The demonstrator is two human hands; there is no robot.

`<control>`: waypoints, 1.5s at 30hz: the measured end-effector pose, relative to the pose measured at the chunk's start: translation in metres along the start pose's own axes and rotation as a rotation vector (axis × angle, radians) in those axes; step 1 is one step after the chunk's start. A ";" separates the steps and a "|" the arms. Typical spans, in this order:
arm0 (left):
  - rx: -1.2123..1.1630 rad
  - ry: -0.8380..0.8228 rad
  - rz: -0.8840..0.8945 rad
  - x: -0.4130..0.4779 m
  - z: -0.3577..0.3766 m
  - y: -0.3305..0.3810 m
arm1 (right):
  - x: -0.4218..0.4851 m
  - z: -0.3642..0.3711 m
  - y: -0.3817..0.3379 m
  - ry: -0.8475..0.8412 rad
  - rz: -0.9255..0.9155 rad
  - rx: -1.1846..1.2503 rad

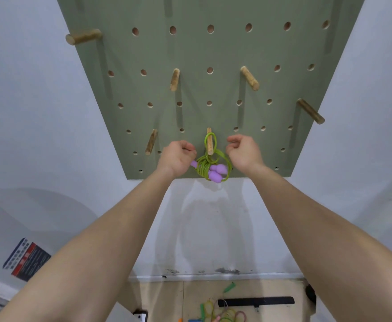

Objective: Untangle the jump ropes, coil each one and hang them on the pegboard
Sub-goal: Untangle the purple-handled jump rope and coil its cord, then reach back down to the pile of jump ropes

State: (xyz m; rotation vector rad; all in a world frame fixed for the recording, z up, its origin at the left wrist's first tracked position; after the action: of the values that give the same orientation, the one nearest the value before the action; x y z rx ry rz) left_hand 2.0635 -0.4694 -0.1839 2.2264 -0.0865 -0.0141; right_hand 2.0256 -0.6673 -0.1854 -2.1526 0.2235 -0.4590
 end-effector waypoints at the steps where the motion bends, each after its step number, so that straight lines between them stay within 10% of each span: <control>1: 0.057 0.000 0.002 -0.006 -0.005 -0.003 | -0.006 -0.005 -0.001 -0.012 0.001 -0.038; 10: 0.623 -0.088 0.112 -0.064 -0.030 -0.007 | -0.070 -0.029 -0.012 -0.233 -0.065 -0.517; 23: 0.715 -0.105 0.079 -0.111 -0.012 -0.037 | -0.138 -0.016 0.005 -0.342 -0.093 -0.777; 45: 0.845 -0.288 -0.013 -0.176 0.321 -0.473 | -0.311 0.287 0.434 -0.628 0.026 -0.732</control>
State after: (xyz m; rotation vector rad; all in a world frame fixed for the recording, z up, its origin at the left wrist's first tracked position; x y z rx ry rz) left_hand 1.9015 -0.4235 -0.7583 3.0542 -0.2775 -0.3665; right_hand 1.8604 -0.6050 -0.7654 -2.8726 0.0616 0.3970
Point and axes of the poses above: each hand's wrist, its own x-axis towards the middle knuckle, its own z-axis out of the palm, y = z × x, the point moved 3 cm from there along x, towards the middle knuckle, and after that the axes turned 6 degrees about -z, right-handed, at the moved point
